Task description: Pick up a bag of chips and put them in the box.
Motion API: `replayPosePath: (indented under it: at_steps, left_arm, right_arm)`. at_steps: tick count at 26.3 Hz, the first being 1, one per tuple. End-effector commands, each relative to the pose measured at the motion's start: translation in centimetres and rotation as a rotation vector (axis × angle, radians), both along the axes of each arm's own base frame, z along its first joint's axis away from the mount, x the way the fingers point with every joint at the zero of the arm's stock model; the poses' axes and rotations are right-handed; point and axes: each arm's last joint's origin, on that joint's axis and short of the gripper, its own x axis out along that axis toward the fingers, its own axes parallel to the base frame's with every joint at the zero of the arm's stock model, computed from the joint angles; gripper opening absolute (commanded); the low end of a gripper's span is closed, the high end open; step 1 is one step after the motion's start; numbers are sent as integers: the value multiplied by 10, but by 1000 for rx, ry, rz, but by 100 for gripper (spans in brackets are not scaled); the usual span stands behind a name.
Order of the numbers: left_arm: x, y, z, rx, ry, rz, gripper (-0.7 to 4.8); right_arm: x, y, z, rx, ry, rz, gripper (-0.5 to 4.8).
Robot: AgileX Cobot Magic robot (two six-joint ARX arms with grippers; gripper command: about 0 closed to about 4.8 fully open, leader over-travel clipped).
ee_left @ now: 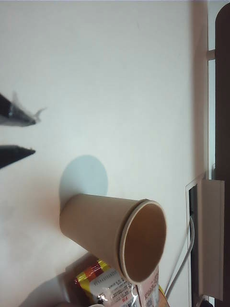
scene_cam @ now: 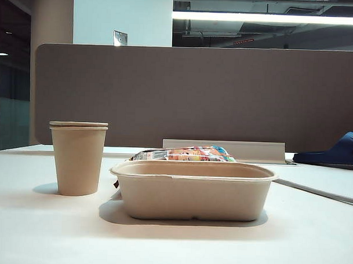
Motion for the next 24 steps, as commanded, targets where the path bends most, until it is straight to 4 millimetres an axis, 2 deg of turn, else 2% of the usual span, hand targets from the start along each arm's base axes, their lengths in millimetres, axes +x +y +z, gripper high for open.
replayPosePath:
  at_steps: [1,9,10,12,13,14,17,19,22,24]
  left_arm:
    - [0,0,-1,8,3,1,57]
    - [0,0,-1,8,3,1,57]
    - [0,0,-1,7,3,1,57]
    - [0,0,-1,-6,6,-7,57]
    - [0,-1,-1,-66,21,-7,57]
    - [0,-1,-1,-128,38,-9,57]
    - [0,-2,0,-312,84,-7,57]
    - [0,-2,1,-392,92,7,57]
    - [0,-2,2,-545,136,22,57]
    - [-1,-5,3,-581,156,-55,57]
  right_arm:
    - [0,0,1,5,-11,1,-5]
    - [0,1,1,34,-11,17,-5]
    - [0,1,1,79,-3,30,-5]
    - [0,3,2,281,44,67,-4]
    - [-1,5,3,422,78,100,-5]
    - [-1,5,5,486,82,119,-4]
    - [-1,8,17,620,25,229,0]
    - [-4,9,30,637,-14,285,-1]
    - [-11,8,50,630,7,270,0]
    - [-17,7,67,606,9,263,0]
